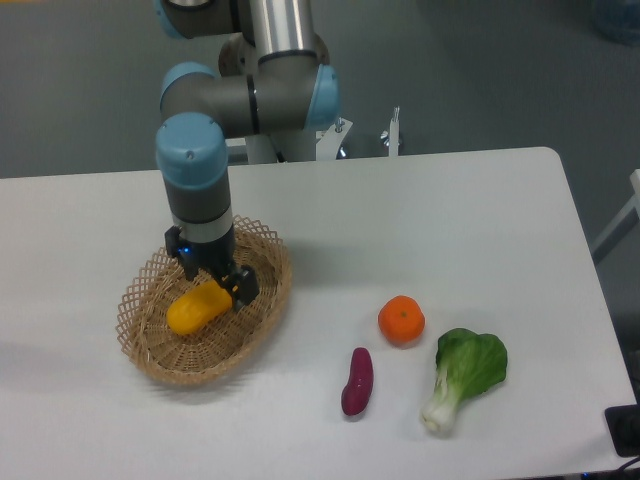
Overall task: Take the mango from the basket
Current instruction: 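Lower the gripper onto the yellow mango and close on it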
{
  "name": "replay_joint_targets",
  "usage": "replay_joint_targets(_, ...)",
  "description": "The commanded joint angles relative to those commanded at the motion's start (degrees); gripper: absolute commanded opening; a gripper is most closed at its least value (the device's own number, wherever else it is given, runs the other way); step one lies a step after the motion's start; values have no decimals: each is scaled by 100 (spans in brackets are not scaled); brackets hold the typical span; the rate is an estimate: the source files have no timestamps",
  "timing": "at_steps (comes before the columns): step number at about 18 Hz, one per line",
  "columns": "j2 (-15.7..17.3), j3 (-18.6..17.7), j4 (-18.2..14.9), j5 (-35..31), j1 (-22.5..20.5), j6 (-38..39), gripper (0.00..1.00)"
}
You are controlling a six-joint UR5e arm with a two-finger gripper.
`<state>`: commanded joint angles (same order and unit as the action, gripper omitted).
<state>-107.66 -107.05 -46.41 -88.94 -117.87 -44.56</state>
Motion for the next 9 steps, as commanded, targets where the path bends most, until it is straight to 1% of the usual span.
replay_joint_targets(4, -79, -149, 0, -44, 124, 9, 100)
replay_joint_targets(7, -88, -141, 9, -44, 133, 26, 100)
replay_joint_targets(9, -149, -141, 35, -44, 133, 62, 100)
